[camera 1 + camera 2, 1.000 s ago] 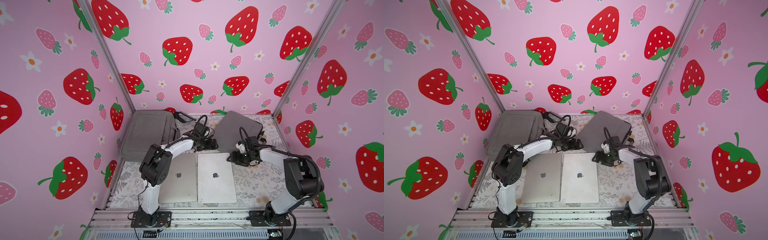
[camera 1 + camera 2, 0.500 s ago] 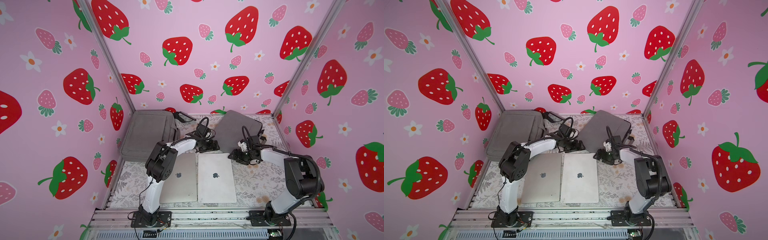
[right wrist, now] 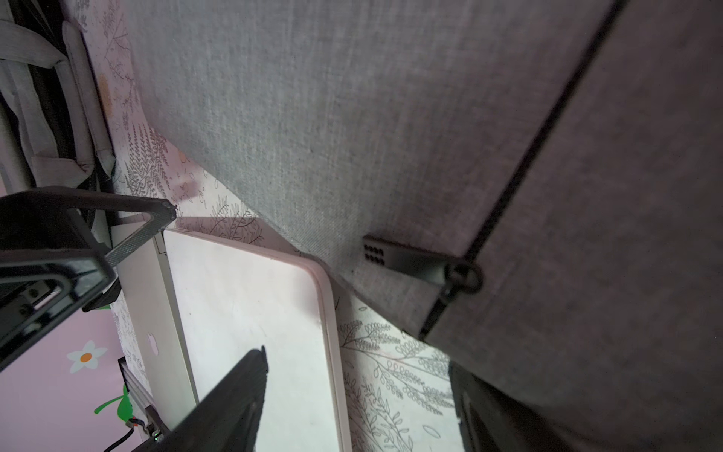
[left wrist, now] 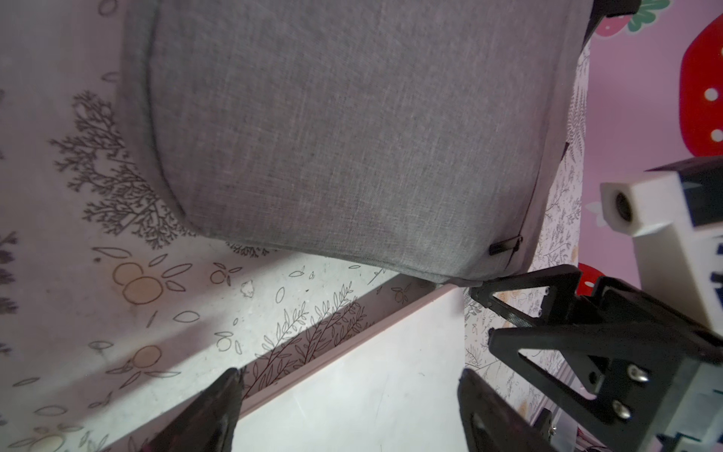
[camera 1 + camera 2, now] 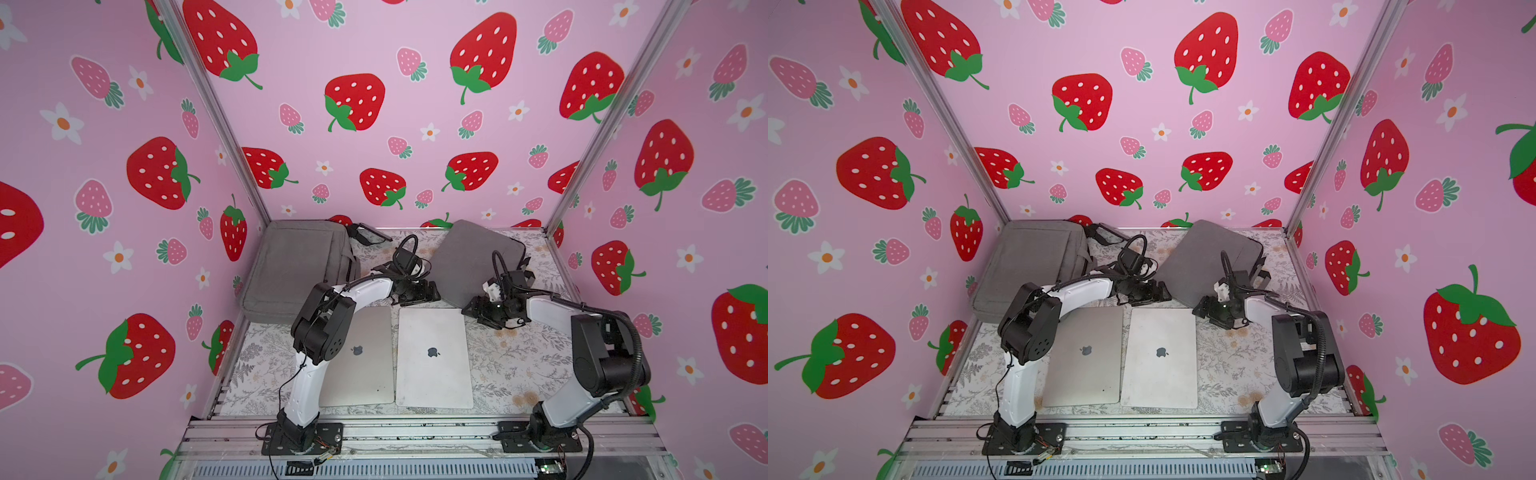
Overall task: Open the zippered laptop bag and take out the laptop
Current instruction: Adjust the zippered laptop bag at the center of the board.
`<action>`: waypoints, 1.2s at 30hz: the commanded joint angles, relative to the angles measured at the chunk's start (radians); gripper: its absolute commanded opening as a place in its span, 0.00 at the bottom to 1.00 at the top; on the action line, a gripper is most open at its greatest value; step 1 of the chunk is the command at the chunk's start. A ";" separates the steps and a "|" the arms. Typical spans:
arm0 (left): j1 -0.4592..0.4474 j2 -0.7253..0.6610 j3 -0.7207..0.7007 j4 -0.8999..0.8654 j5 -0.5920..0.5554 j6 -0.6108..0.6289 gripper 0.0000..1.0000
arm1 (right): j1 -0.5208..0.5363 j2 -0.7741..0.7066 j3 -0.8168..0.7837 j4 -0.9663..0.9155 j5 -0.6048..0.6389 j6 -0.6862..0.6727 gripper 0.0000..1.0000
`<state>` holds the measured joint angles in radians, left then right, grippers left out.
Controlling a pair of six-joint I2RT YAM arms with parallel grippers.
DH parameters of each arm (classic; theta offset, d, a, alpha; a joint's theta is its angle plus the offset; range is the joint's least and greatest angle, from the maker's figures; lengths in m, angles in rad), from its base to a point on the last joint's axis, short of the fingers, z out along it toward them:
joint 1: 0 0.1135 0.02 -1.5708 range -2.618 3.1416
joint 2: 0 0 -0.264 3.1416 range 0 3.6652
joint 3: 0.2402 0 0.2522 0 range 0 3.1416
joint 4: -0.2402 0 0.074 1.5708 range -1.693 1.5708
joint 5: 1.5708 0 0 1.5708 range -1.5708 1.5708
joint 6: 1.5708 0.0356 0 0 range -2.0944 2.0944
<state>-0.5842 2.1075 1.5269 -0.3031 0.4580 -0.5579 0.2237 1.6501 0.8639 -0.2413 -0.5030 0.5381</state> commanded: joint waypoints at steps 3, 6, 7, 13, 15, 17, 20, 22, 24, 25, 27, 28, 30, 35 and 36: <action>-0.005 0.034 0.029 -0.014 0.036 0.005 0.87 | -0.037 -0.010 0.035 0.109 0.102 -0.030 0.77; -0.008 0.038 0.029 -0.022 0.041 0.015 0.87 | -0.061 -0.039 0.019 0.108 0.115 -0.031 0.76; -0.008 0.041 0.031 -0.028 0.042 0.019 0.87 | -0.068 -0.048 0.016 0.108 0.120 -0.031 0.76; -0.011 0.048 0.045 -0.046 0.047 0.035 0.86 | -0.092 -0.070 0.023 0.069 0.062 -0.052 0.76; -0.009 0.042 0.050 -0.053 0.043 0.039 0.86 | -0.091 -0.076 0.019 0.061 0.011 -0.050 0.75; -0.009 0.029 0.049 -0.059 0.031 0.042 0.86 | -0.090 -0.086 0.008 0.053 -0.037 -0.050 0.75; -0.007 0.009 0.059 -0.067 0.011 0.043 0.86 | -0.086 -0.102 -0.013 0.033 -0.092 -0.052 0.74; -0.004 0.003 0.072 -0.067 0.006 0.039 0.86 | -0.083 -0.115 -0.033 0.027 -0.125 -0.045 0.74; -0.003 0.003 0.096 -0.073 -0.004 0.035 0.86 | -0.080 -0.137 -0.060 0.023 -0.142 -0.040 0.74; -0.002 0.007 0.107 -0.079 -0.008 0.033 0.86 | -0.078 -0.145 -0.070 0.017 -0.144 -0.038 0.74; 0.004 0.017 0.131 -0.089 -0.024 0.024 0.86 | -0.074 -0.162 -0.088 -0.003 -0.147 -0.043 0.74; 0.008 0.024 0.138 -0.083 -0.025 0.013 0.86 | -0.073 -0.174 -0.100 -0.013 -0.146 -0.046 0.74; 0.016 0.036 0.154 -0.066 -0.025 -0.010 0.86 | -0.073 -0.199 -0.114 -0.034 -0.123 -0.051 0.75; 0.024 0.090 0.243 -0.089 -0.060 -0.027 0.86 | -0.086 -0.266 -0.115 -0.080 -0.058 -0.061 0.77; 0.027 0.098 0.252 -0.091 -0.065 -0.031 0.86 | -0.089 -0.277 -0.111 -0.090 -0.046 -0.064 0.77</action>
<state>-0.5644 2.1628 1.7229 -0.3702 0.4271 -0.5652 0.1429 1.4174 0.7506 -0.2897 -0.5884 0.5003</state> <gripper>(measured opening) 0.858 0.771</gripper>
